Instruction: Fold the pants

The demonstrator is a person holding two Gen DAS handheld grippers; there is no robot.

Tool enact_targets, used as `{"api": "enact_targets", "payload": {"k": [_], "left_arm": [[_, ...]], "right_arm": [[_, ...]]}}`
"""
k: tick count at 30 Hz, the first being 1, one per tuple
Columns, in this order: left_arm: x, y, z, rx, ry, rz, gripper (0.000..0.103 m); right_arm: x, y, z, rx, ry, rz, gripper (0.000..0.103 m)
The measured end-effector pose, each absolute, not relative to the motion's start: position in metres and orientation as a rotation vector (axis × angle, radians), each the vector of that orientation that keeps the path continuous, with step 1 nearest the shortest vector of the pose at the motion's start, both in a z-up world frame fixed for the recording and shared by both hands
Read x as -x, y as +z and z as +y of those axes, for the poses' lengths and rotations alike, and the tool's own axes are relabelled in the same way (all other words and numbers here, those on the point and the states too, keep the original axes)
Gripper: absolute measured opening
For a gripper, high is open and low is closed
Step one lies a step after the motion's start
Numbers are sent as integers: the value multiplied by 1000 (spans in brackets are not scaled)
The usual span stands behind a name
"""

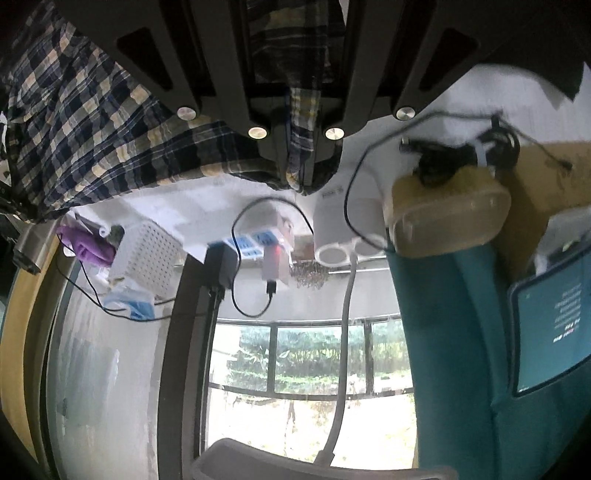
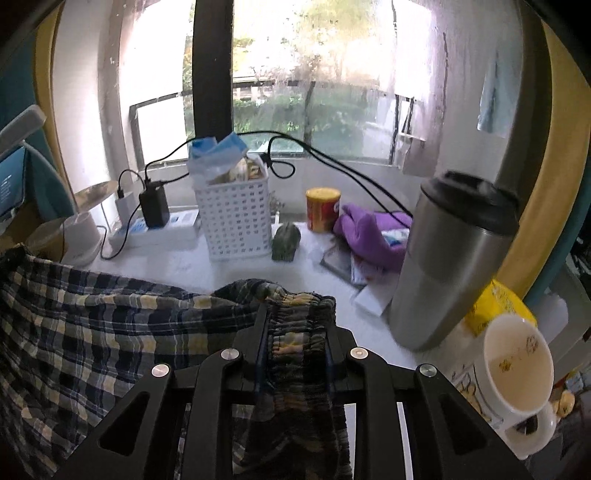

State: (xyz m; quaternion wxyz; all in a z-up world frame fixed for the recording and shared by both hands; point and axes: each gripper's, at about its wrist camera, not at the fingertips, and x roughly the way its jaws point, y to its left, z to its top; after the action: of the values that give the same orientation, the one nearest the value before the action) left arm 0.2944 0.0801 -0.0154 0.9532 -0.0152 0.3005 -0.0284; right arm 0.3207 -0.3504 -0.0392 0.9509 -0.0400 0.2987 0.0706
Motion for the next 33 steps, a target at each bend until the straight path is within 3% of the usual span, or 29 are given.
{"api": "enact_targets", "payload": {"k": [21, 22, 23, 24, 25, 26, 27, 28, 29, 30, 32, 33], "left_arm": [[-347, -80, 96, 27, 16, 833, 6], [-344, -77, 97, 29, 15, 833, 9], [-338, -72, 98, 28, 21, 822, 27], [-331, -66, 99, 30, 29, 801, 57], [-324, -61, 102, 38, 33, 785, 69], [-316, -55, 105, 51, 37, 769, 77], [-308, -50, 108, 58, 41, 761, 77], [-300, -46, 109, 59, 45, 762, 77], [-292, -45, 110, 58, 47, 769, 77], [-283, -44, 110, 62, 48, 780, 77], [-267, -50, 109, 69, 26, 811, 77], [-261, -55, 107, 65, 14, 828, 77]], "right_arm": [[-390, -105, -341, 103, 137, 815, 24], [-390, -105, -340, 103, 136, 817, 24], [-390, -104, -340, 103, 134, 816, 24], [-389, -102, -340, 106, 133, 815, 24], [-388, -101, -339, 111, 133, 816, 24], [-387, -99, -339, 115, 134, 814, 25], [-384, -96, -338, 119, 136, 808, 26], [-382, -93, -337, 124, 143, 799, 28], [-379, -89, -335, 130, 152, 793, 40], [-375, -86, -333, 134, 160, 789, 66], [-365, -79, -330, 134, 184, 769, 92], [-359, -76, -329, 134, 196, 758, 92]]}}
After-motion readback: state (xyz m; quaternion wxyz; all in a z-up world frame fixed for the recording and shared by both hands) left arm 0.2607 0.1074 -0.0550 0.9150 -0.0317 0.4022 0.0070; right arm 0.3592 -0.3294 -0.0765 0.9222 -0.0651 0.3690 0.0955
